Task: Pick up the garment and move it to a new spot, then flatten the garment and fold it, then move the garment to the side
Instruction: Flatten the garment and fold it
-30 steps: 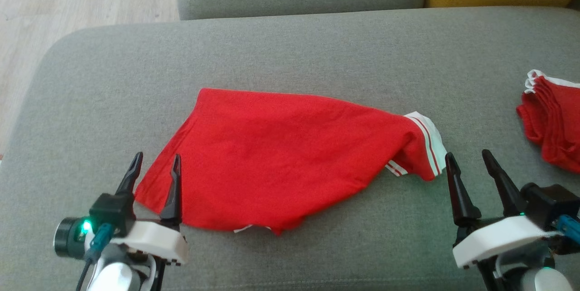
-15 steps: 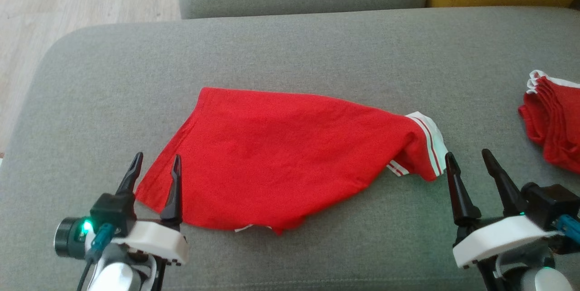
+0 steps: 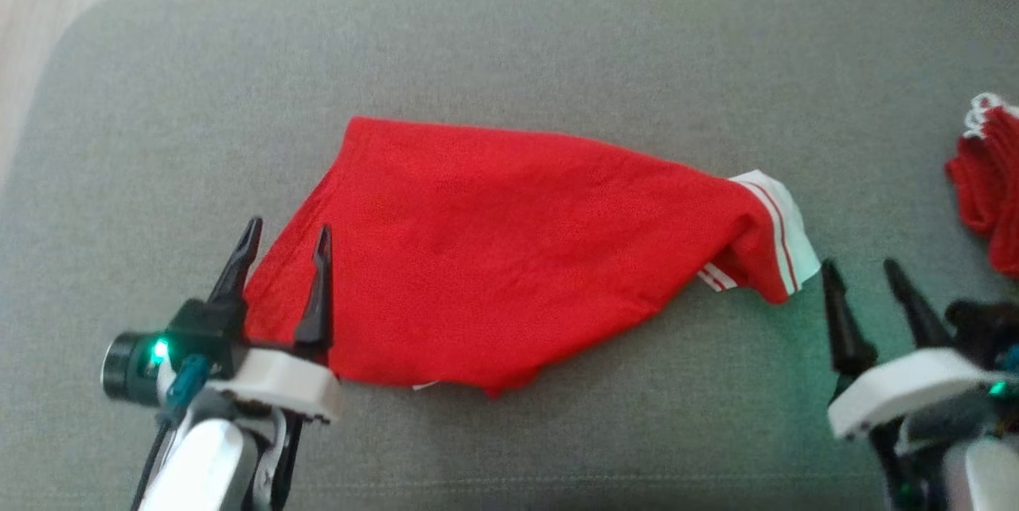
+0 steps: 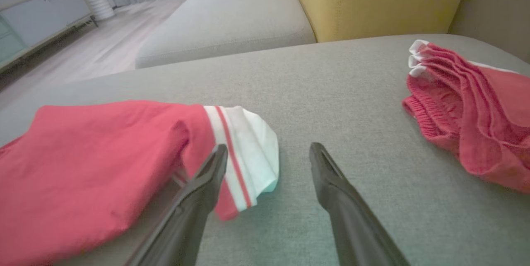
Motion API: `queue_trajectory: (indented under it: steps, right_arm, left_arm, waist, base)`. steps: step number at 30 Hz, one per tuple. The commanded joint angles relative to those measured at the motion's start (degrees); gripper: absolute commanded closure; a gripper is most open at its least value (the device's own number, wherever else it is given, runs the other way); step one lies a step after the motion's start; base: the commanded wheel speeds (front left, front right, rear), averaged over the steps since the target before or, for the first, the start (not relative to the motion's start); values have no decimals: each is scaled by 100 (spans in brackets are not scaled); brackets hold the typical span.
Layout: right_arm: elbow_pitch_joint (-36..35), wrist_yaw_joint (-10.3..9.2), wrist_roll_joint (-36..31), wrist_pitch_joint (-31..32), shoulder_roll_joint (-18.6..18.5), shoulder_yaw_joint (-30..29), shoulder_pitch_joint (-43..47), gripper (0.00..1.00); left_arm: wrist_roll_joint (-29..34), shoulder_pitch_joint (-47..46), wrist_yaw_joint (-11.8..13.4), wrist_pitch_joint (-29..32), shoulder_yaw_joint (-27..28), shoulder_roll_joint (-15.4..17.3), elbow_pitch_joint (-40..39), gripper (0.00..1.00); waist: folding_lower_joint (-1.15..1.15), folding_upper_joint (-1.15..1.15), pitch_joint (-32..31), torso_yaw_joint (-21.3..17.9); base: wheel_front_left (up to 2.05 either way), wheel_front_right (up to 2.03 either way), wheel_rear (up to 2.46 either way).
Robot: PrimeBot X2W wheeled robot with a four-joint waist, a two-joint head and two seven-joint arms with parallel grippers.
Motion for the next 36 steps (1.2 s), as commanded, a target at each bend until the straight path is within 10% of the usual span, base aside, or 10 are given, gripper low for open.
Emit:
queue_trajectory:
  steps: [1,19,20,22,23,36]
  right_arm:
    - [-14,22,13,-40,-232,38,-481,0]
    - [2192,22,902,725,-1112,1245,-2105,0]
    - [2261,22,979,828,-1148,1346,-2118,15]
    - [2386,22,1134,1009,-1207,1479,-2144,85]
    - [2429,22,1219,1069,-1228,1517,-2161,100]
    - [2004,22,739,744,-2242,824,-2910,100]
  left_arm:
    - [80,-371,-2,-42,194,89,-197,0]
    - [220,-1051,-111,-112,23,-65,-19,0]
    - [219,-1060,-113,-116,19,-75,-6,0]
    - [217,-1076,-117,-123,13,-95,18,0]
    - [216,-1083,-118,-126,12,-102,28,0]
    - [203,-1098,-149,-149,3,-215,118,0]
  waist:
    - [0,0,228,37]
    - [0,0,913,160]
    - [0,0,911,166]
    - [0,0,905,178]
    - [0,0,901,181]
    - [0,0,769,275]
  base:
    - [0,0,0]
    - [0,0,0]
    - [0,0,0]
    - [0,0,0]
    - [0,0,0]
    - [0,0,0]
